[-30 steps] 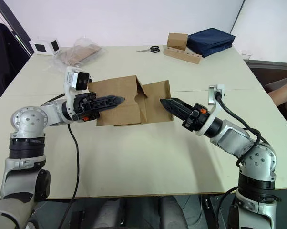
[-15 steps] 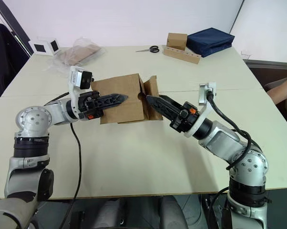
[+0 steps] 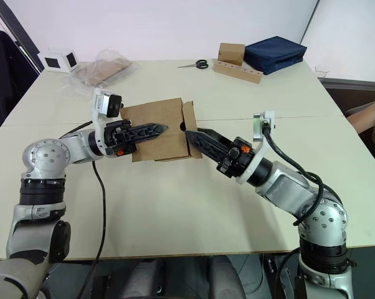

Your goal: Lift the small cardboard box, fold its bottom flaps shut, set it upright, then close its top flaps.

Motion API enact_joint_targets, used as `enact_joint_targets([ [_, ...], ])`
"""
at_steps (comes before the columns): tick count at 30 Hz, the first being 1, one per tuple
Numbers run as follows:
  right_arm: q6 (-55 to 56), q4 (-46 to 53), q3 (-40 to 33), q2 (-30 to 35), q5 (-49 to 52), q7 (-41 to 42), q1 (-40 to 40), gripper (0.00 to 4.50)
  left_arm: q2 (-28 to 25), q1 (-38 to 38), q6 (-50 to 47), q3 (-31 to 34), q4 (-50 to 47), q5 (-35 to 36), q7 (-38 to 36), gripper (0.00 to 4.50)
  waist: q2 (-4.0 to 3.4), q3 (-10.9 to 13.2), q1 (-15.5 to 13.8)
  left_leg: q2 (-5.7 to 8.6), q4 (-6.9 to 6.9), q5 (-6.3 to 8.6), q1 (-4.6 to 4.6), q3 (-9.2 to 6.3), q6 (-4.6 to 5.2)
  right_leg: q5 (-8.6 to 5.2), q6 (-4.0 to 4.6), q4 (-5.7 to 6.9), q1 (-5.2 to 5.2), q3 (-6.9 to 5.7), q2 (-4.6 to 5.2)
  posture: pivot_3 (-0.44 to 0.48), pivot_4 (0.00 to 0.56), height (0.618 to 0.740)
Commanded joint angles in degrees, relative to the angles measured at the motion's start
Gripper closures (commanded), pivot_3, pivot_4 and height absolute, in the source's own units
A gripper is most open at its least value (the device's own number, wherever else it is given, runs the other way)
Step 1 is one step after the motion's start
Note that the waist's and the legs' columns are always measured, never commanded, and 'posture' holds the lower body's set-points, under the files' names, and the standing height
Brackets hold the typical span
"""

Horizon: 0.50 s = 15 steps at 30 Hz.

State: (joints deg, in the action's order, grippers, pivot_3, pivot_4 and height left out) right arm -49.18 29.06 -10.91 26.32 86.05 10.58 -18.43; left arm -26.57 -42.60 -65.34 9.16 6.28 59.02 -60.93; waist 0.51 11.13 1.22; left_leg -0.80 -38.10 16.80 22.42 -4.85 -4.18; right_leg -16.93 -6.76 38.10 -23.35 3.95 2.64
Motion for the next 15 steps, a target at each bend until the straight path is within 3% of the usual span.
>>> enact_joint_targets([
  [1, 1.6, 1.3, -0.3, 0.9, -0.6, 0.9, -0.5, 1.39, 0.2, -1.4, 0.5, 1.1, -1.3, 1.2, 0.1, 4.50, 0.00, 0.0, 0.0, 0.00, 0.00, 0.00, 0.00, 0.00, 0.00, 0.00, 0.00, 0.00, 0.00, 0.00, 0.00, 0.000, 0.150, 0.740],
  [3, 1.9, 1.2, -0.3, 1.0, -0.6, 1.1, -0.5, 1.39, 0.2, -1.4, 0.5, 1.1, -1.4, 1.3, 0.2, 4.50, 0.00, 0.0, 0.0, 0.00, 0.00, 0.00, 0.00, 0.00, 0.00, 0.00, 0.00, 0.00, 0.00, 0.00, 0.00, 0.000, 0.150, 0.740],
  [6, 2.1, 1.0, -0.3, 1.5, -0.8, 1.4, -0.6, 2.12, 0.2, -1.3, 0.6, 1.1, -1.5, 1.3, 0.3, 4.50, 0.00, 0.0, 0.0, 0.00, 0.00, 0.00, 0.00, 0.00, 0.00, 0.00, 0.00, 0.00, 0.00, 0.00, 0.00, 0.000, 0.150, 0.740],
  [15, 2.7, 0.4, -0.3, 2.1, -0.8, 1.5, -0.8, 2.12, 0.3, -1.3, 0.7, 1.2, -1.7, 1.4, 0.4, 4.50, 0.00, 0.0, 0.0, 0.00, 0.00, 0.00, 0.00, 0.00, 0.00, 0.00, 0.00, 0.00, 0.00, 0.00, 0.00, 0.000, 0.150, 0.740],
])
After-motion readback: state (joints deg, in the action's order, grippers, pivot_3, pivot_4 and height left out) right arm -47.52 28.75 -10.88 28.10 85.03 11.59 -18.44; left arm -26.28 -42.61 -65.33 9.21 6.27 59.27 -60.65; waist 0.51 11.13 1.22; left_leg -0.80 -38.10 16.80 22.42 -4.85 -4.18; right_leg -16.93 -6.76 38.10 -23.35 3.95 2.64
